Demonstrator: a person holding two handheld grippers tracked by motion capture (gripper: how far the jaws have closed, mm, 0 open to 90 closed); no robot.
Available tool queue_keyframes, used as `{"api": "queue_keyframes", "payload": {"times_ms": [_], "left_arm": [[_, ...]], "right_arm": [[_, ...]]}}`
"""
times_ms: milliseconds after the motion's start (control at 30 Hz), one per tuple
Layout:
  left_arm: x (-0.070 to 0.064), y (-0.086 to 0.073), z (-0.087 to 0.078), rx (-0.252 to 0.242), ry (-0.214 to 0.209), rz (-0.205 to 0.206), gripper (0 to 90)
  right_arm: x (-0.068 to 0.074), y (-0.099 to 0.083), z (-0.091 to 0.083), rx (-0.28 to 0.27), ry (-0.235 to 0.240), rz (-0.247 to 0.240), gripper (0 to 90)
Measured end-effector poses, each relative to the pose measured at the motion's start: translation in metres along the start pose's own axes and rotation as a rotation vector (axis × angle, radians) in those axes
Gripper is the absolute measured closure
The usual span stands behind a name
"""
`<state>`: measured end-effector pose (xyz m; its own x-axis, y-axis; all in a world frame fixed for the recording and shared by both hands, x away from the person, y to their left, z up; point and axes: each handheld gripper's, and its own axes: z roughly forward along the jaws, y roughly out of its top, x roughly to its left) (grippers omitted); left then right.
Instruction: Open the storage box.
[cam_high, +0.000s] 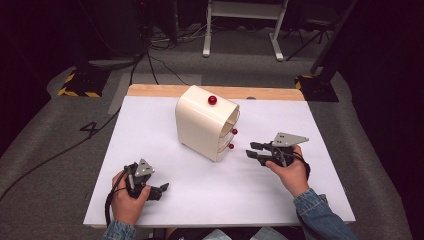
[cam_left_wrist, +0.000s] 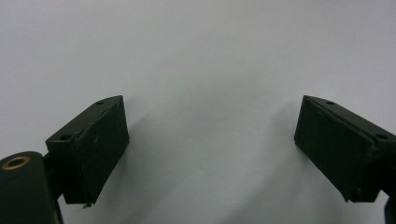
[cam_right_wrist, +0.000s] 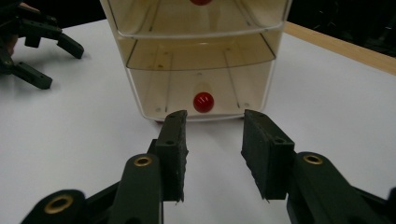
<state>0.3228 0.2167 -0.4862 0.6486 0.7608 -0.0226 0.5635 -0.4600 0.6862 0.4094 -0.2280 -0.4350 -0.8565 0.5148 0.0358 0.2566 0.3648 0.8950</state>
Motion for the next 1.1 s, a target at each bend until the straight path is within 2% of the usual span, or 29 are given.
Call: {"api": "queue_keyframes", "payload": {"times_ms": [67,133,267,500,733,1100], "left_arm": [[0.0,0.0,0.0,-0.001,0.002,-0.003,10.2],[-0.001,0.0,0.0,-0.002,0.003,-0.004,10.2],[-0.001,0.0,0.0,-0.002,0.004,-0.003,10.2],[-0.001,0.0,0.0,-0.002,0.003,-0.004,10.2],[0.0,0.0,0.0,-0.001,0.004,0.0,10.2],[0.0,0.0,0.0,-0.002,0.003,-0.003,10.2]], "right_arm": [[0.0,0.0,0.003,0.001,0.003,-0.004,61.5],[0.0,0.001,0.016,0.01,0.018,-0.003,62.2],[-0.002,0.0,0.028,0.022,0.027,-0.003,62.7],[-0.006,-0.007,0.049,0.032,0.026,0.014,65.4],[-0.004,-0.008,0.058,0.006,0.033,0.011,69.5],[-0.005,-0.012,0.063,-0.024,0.043,0.045,74.3]]}}
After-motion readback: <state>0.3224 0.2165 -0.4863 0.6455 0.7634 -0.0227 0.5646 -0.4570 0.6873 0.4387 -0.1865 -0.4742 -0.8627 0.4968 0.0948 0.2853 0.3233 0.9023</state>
